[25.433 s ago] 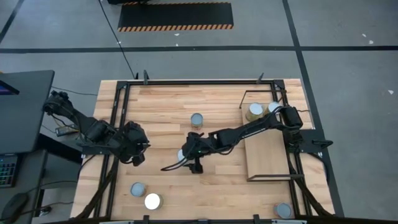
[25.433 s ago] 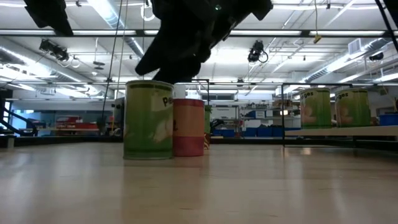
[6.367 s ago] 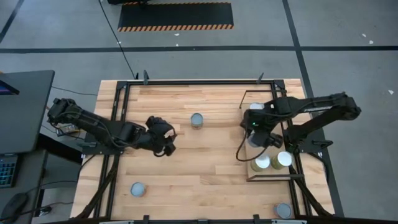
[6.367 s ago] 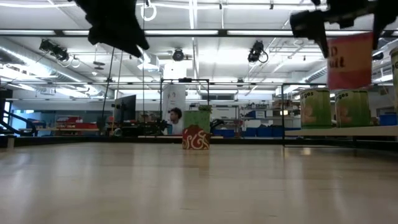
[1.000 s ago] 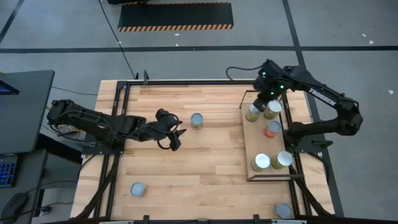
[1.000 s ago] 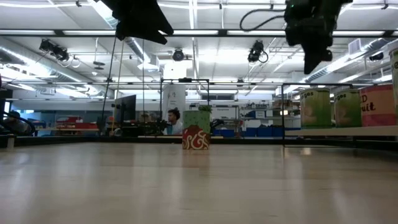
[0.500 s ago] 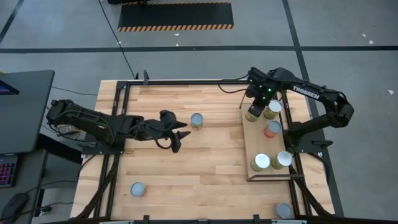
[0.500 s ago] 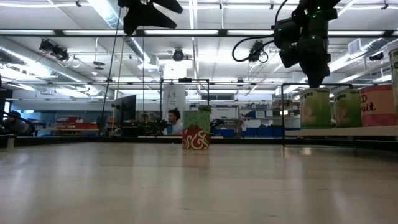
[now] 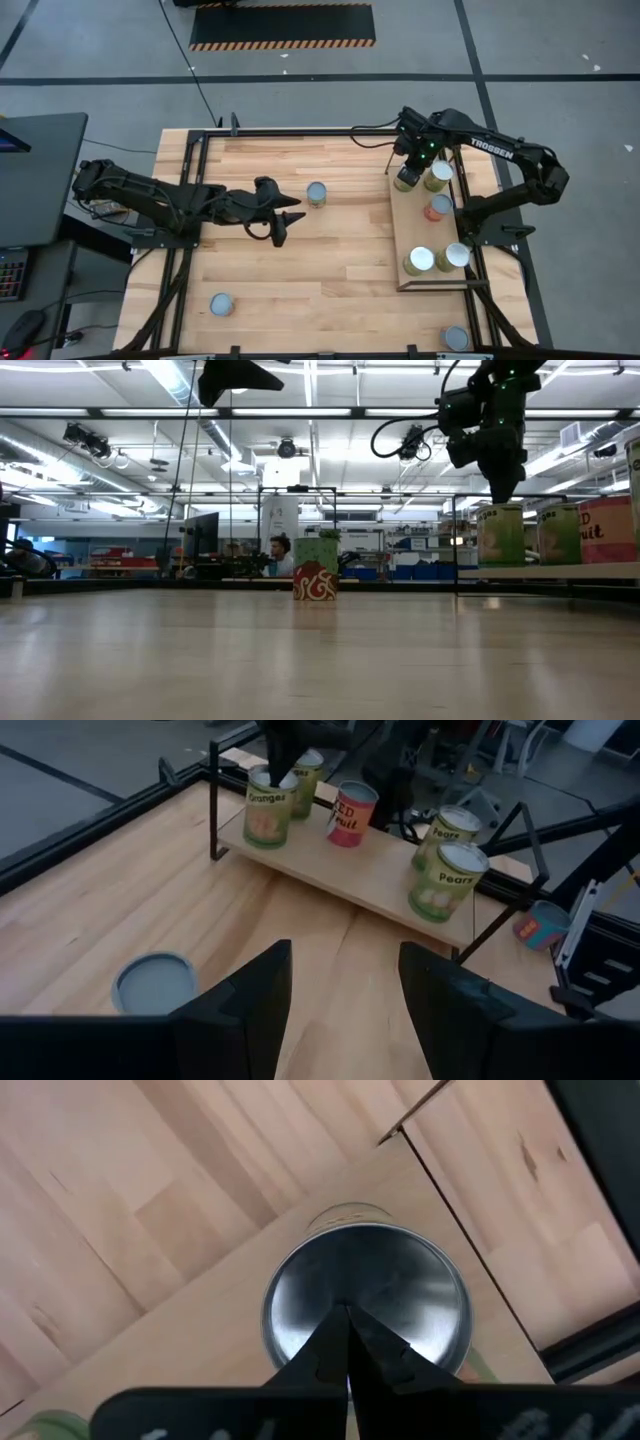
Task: Pick and place cans onto a shelf
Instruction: Adjust the cans on the shelf
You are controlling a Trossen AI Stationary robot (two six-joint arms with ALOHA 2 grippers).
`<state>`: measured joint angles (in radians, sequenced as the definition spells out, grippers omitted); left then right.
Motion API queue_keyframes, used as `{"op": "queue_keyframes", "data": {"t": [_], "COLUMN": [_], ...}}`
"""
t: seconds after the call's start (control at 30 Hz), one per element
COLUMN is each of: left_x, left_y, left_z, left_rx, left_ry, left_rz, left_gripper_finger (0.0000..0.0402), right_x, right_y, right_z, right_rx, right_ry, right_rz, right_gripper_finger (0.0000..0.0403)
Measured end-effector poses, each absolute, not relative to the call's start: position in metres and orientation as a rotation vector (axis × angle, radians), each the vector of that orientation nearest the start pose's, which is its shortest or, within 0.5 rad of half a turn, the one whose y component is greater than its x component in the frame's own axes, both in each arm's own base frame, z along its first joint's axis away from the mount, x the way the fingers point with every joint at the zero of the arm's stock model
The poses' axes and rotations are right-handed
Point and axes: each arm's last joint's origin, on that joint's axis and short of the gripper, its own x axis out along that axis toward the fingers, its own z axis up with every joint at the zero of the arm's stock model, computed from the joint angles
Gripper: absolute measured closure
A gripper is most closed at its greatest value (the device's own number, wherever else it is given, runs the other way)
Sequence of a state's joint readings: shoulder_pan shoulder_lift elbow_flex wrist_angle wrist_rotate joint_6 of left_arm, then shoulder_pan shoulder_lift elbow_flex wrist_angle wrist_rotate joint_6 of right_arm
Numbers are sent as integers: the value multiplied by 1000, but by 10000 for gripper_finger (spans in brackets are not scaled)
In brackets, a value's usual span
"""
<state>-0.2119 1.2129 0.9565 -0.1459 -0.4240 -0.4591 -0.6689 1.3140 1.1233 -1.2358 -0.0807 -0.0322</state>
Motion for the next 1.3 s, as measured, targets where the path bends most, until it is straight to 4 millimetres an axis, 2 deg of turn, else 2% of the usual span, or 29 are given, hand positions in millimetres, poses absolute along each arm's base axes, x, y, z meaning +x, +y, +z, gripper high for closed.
{"op": "queue_keyframes", "data": {"t": [0.1,0.27,0.4,0.57,0.77,0.93,1.07,1.17,1.3], "left_x": [263,261,259,256,255,255,255,255,254], "left_y": [-44,-44,-44,-43,-43,-43,-43,-43,-43], "left_z": [310,313,317,321,321,321,320,319,317], "left_rx": [-326,-331,-339,-369,-376,-327,-324,-318,-312], "left_ry": [326,312,290,269,267,273,279,299,316], "left_rz": [292,289,284,282,284,276,277,281,285], "left_gripper_finger": [210,210,210,210,210,210,210,210,210], "right_x": [175,178,181,179,179,189,196,193,185], "right_y": [-132,-127,-109,-53,26,77,108,122,126], "right_z": [281,303,322,334,342,334,320,305,291], "right_rx": [493,442,501,625,654,508,338,269,205], "right_ry": [1358,1355,1347,1427,1465,1437,1427,1480,1486], "right_rz": [-451,-445,-397,-265,-149,-84,-107,-106,-162], "right_gripper_finger": [399,401,401,402,402,402,402,402,402]}}
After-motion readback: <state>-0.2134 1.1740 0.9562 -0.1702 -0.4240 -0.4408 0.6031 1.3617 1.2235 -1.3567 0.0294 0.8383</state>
